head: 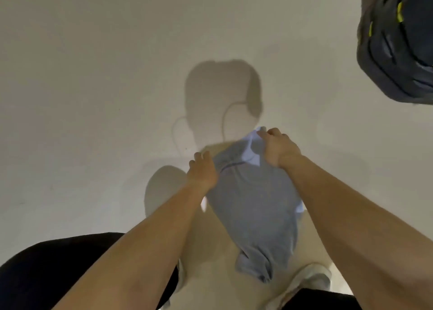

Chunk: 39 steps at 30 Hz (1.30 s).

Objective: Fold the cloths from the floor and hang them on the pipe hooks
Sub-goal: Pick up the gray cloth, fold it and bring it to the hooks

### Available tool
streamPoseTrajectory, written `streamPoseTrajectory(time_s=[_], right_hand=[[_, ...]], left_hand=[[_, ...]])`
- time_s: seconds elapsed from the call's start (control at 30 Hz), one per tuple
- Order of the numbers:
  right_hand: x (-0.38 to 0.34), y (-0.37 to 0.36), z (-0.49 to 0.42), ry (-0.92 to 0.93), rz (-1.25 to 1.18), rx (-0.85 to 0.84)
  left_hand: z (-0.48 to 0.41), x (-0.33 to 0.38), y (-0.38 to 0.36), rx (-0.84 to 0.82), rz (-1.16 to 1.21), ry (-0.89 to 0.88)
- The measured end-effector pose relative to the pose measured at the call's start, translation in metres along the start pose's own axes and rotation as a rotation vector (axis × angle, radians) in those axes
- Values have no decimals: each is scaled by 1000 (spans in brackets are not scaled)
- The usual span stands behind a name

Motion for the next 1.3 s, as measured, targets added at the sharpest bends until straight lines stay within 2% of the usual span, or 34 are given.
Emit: streamPoseTrajectory(time_s=[0.13, 0.23, 0.3, 0.4, 0.5, 0.6, 0.7, 0.83, 0.97, 1.23, 1.3], right_hand=[[5, -46, -82, 80, 89, 25], [5, -61, -105, 100, 174, 114], [9, -62, -107, 97, 211, 169], [19, -62, -93, 53, 263, 140], [30, -48, -55, 5, 90, 68], [40, -2, 2, 3, -172, 119], [51, 59, 76, -31, -324, 161], [47, 145, 193, -33, -366, 183], [28, 235, 327, -50, -470, 215], [-68, 426, 553, 101, -496, 441], [-89, 465, 589, 120, -441, 460]], left_hand=[[-58, -27, -51, 69, -17, 76], [-74, -43, -68, 164, -85, 108], [-75, -47, -70, 187, -95, 83], [-68, -38, -61, 137, -34, 29], [-43, -22, -29, 136, -3, -28], [1, 0, 19, 134, 62, -101], [64, 23, 79, 144, 121, -115], [162, 67, 164, 135, 208, -211], [281, 112, 263, 157, 198, -302], [497, 199, 423, 166, 217, -439], [543, 233, 453, 173, 231, -541]])
Point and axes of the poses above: each hand's wrist, its own z-axis away from the middle knuckle, its own y-axis out of the back of the hand, x = y × z, the point moved 9 cm from there along -z, towards the middle knuckle, and after that the axes turned 1 degree about z, right-handed, at the moved point
